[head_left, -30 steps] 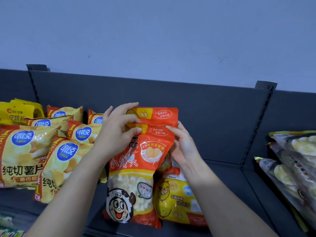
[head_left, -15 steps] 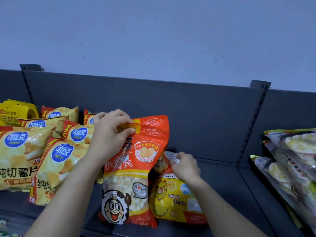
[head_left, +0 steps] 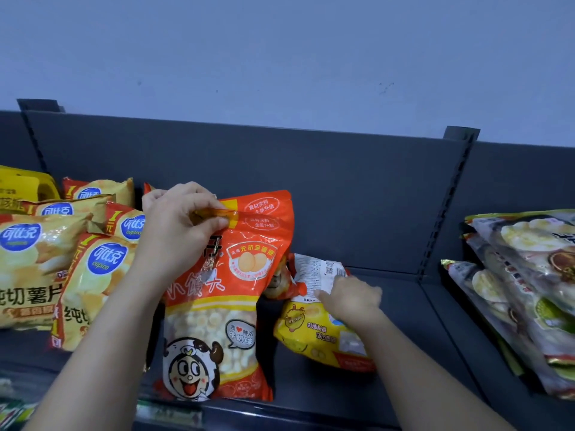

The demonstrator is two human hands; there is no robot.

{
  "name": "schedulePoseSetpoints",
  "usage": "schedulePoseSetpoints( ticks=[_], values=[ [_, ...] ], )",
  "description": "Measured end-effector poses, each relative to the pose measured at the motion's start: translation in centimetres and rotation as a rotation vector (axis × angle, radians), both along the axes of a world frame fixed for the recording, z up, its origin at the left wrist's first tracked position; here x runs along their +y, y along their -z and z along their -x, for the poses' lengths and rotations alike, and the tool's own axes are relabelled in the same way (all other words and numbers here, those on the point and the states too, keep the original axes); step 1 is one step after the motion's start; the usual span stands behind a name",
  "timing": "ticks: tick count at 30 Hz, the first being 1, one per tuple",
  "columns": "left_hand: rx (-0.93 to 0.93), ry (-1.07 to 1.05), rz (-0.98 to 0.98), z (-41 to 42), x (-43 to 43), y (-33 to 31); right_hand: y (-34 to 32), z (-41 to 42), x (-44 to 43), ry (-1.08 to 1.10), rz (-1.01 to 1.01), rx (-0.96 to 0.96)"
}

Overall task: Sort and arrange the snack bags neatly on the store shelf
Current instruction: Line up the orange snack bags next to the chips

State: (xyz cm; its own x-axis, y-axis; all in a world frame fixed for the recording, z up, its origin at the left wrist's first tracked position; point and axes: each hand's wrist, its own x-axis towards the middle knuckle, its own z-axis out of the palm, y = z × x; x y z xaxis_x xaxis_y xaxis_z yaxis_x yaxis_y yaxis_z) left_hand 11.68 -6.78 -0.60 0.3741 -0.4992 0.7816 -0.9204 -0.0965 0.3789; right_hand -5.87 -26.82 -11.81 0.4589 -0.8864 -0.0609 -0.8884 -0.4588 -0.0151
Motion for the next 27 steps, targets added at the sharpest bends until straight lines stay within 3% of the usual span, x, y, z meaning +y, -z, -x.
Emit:
schedulePoseSetpoints(
  ticks=[2,3,5,6,8,10,12,18,27],
  values=[
    [0.005,-0.008,0.004,0.2,0.1,0.0,-0.5,0.8,0.5,-0.059,0.102,-0.030],
    [0.004,-0.014,0.007,0.2,0.1,0.1,-0.6,1.1,1.0,-0.128,0.102,-0.136],
    [0.006,-0.037,0.005,0.5,0.1,0.2,-1.1,1.6,2.3,-0.274,-0.140,-0.392],
    [0.009,-0.050,0.003,0.6,0.0,0.2,-1.5,1.9,3.1,-0.333,-0.313,-0.413],
    [0.011,-0.072,-0.004,0.8,0.0,0.1,-1.9,2.5,4.3,-0.449,-0.442,-0.171],
    [0.009,-0.072,-0.005,0.8,0.1,0.0,-1.9,2.9,5.0,-0.537,-0.334,0.072],
    [0.011,-0.057,0.000,0.9,0.4,0.0,-1.9,3.0,5.6,-0.575,-0.208,0.098],
    [0.042,-0.021,0.006,1.1,1.0,-0.1,-3.4,3.7,5.0,-0.477,-0.037,-0.116],
    [0.109,0.107,0.121,0.5,1.9,-0.7,-9.9,3.7,1.8,-0.159,0.640,-0.580]
  ],
)
